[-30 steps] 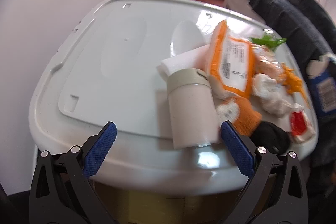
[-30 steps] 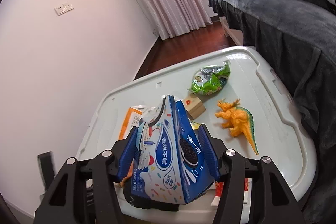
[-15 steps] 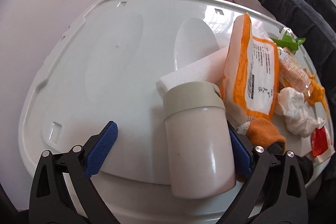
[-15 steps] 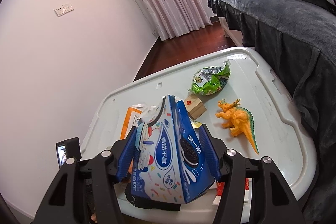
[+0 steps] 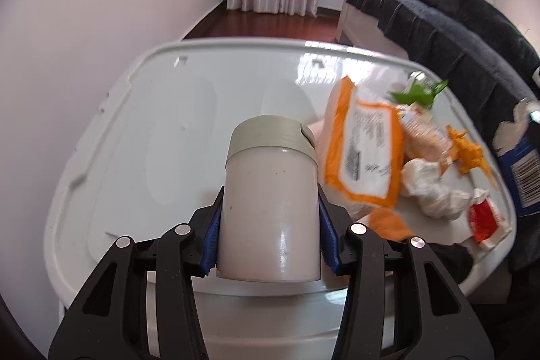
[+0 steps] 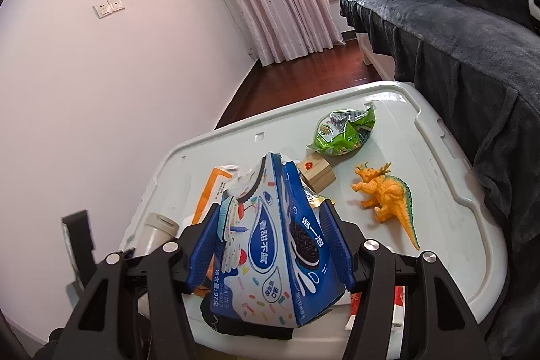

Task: Collect trash
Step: 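Lower the white cup into the box with the left tool while the right drops the carton in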

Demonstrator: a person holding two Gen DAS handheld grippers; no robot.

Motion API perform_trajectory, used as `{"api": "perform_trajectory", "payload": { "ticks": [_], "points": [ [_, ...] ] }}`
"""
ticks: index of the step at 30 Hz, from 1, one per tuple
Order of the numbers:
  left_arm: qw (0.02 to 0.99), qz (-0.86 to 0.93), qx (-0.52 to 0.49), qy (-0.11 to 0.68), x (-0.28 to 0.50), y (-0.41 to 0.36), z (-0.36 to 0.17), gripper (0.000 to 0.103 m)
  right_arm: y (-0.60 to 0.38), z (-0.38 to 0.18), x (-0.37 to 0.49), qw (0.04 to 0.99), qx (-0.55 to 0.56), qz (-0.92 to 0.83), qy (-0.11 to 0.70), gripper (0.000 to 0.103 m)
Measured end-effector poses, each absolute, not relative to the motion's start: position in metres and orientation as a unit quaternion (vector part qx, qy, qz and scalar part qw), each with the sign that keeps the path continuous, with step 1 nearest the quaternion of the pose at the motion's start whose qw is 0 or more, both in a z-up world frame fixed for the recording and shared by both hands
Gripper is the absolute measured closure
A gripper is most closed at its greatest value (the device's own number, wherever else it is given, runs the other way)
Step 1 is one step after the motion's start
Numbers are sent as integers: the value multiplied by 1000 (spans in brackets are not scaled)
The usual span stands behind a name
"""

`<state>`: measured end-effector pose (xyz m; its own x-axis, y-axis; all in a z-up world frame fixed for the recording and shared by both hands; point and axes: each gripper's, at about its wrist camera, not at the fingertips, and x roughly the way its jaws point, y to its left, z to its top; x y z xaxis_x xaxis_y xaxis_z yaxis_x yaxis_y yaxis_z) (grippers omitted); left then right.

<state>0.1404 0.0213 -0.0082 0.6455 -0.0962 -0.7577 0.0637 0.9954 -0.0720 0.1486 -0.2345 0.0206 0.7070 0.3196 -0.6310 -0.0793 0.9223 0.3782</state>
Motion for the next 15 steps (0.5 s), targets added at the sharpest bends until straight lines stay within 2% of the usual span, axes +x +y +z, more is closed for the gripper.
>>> {"api": "perform_trajectory", "payload": {
  "ticks": [9,15],
  "points": [
    [923,-27,7,385,101,10,31,57,-230,21,136,912,154,113,364,45],
    [921,-33,9,387,51,7,34,57,-215,17,81,919,123,122,356,45]
  ]
}}
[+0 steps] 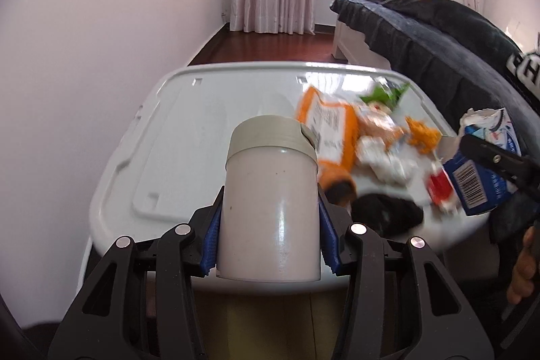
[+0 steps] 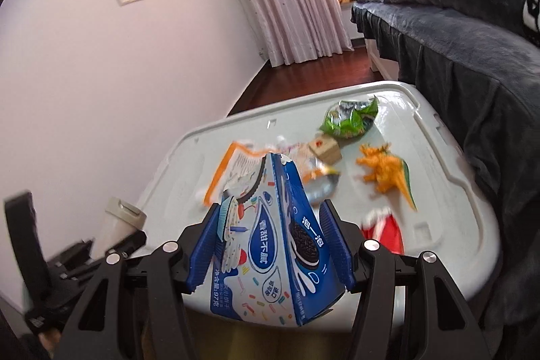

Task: Collect trash
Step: 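Lower the white cup into the box with the left tool while the right drops the carton in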

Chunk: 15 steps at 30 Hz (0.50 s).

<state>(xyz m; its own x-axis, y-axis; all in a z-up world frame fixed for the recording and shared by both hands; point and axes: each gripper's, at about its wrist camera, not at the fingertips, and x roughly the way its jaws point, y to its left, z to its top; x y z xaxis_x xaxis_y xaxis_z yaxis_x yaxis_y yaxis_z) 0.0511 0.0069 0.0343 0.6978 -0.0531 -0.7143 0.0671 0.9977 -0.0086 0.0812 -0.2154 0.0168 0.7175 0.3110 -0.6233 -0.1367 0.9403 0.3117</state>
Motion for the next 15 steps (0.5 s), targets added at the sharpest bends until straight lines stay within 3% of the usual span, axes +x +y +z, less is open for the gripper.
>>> {"api": "perform_trajectory", "payload": {
  "ticks": [9,15],
  "points": [
    [898,-53,22,437,-20,3,3,57,-185,-14,-10,915,47,139,375,45],
    [860,-57,22,507,-50,4,-42,57,-180,-59,-35,872,80,139,463,45]
  ]
}}
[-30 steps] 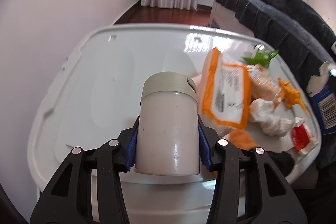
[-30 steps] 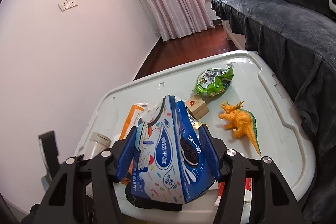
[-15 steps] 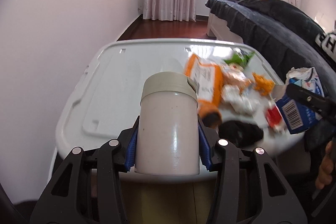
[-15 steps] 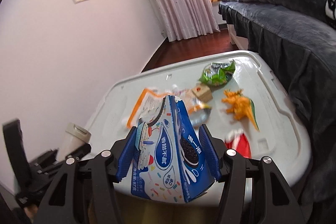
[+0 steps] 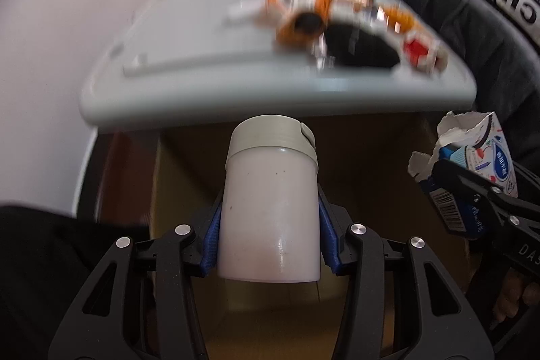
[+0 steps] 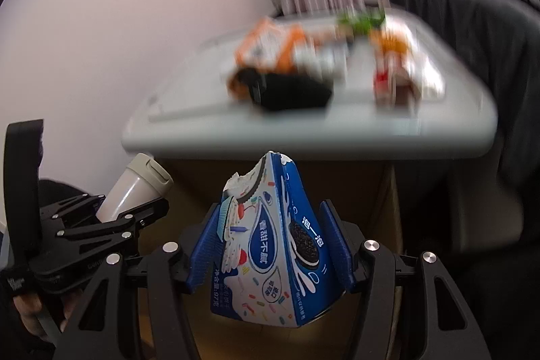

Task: Collect trash
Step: 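Lower the white cup into the box with the left tool while the right drops the carton in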

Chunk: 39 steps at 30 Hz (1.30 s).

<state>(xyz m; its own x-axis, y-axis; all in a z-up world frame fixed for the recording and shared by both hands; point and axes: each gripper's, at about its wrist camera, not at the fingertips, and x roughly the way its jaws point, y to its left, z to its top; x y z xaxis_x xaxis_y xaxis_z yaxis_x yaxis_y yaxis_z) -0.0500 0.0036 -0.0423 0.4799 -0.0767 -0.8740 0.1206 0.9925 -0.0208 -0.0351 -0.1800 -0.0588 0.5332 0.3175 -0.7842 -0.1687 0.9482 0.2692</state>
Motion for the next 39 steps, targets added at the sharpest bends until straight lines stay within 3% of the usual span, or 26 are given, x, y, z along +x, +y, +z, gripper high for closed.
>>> {"api": "perform_trajectory", "payload": {
  "ticks": [6,14,18,19,21,30,39],
  "points": [
    [814,-32,17,580,-37,14,-92,57,-169,-94,-27,840,74,117,525,45],
    [804,-30,26,593,-31,12,-103,57,-166,-110,-18,825,75,105,550,45],
    [802,-33,34,596,-29,8,-102,56,-165,-109,-17,825,77,99,551,36],
    [800,-31,41,597,-29,8,-104,54,-165,-109,-15,827,78,93,549,32],
    [801,-23,52,596,-29,6,-102,27,-168,-107,-14,832,87,82,542,27],
    [812,-16,57,581,-25,4,-95,26,-191,-94,-17,850,124,56,509,26],
    [816,-22,31,577,-25,11,-98,26,-225,-47,12,898,113,-9,424,26]
  ]
}}
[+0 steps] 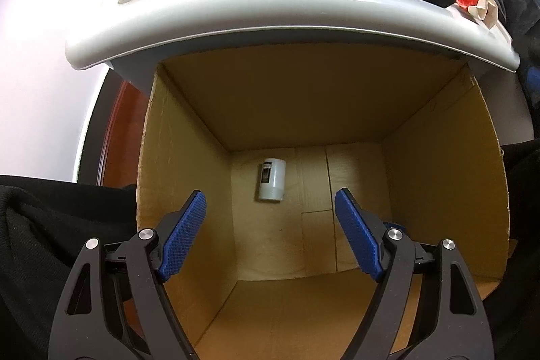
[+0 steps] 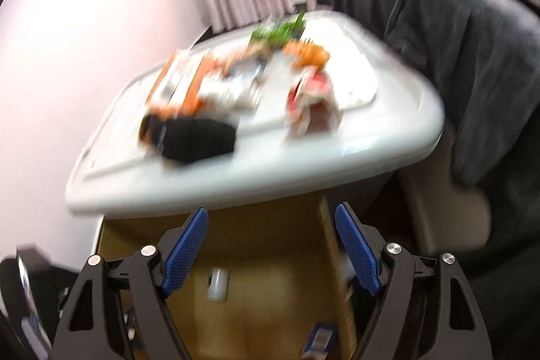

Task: Collect trash
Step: 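Grasp the red-and-white packet with the right tool, then grasp the black sock with the left tool while the right tool holds the packet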

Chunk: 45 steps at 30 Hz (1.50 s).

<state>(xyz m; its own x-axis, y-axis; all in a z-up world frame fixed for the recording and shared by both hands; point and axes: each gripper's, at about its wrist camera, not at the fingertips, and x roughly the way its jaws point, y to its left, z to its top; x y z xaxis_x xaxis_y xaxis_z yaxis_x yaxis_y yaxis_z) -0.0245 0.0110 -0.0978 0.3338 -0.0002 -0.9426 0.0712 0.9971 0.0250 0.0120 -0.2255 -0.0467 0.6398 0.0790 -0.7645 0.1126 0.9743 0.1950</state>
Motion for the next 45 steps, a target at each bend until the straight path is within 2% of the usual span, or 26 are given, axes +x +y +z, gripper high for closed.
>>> {"api": "perform_trajectory", "payload": {
  "ticks": [12,30,36,42,44,45],
  "points": [
    [817,-33,22,575,-23,19,-100,26,-244,-37,81,916,68,-73,389,26],
    [818,-38,19,574,-26,26,-103,26,-248,-83,138,901,33,-99,420,29],
    [817,-37,19,575,-25,24,-103,26,-241,-86,131,910,13,-92,404,42],
    [818,-37,16,574,-25,25,-102,26,-233,-87,122,922,5,-74,379,70],
    [819,-37,15,573,-25,25,-101,26,-229,-87,120,924,2,-68,375,82],
    [819,-37,15,572,-25,25,-101,26,-228,-87,119,925,1,-65,375,83]
  ]
}}
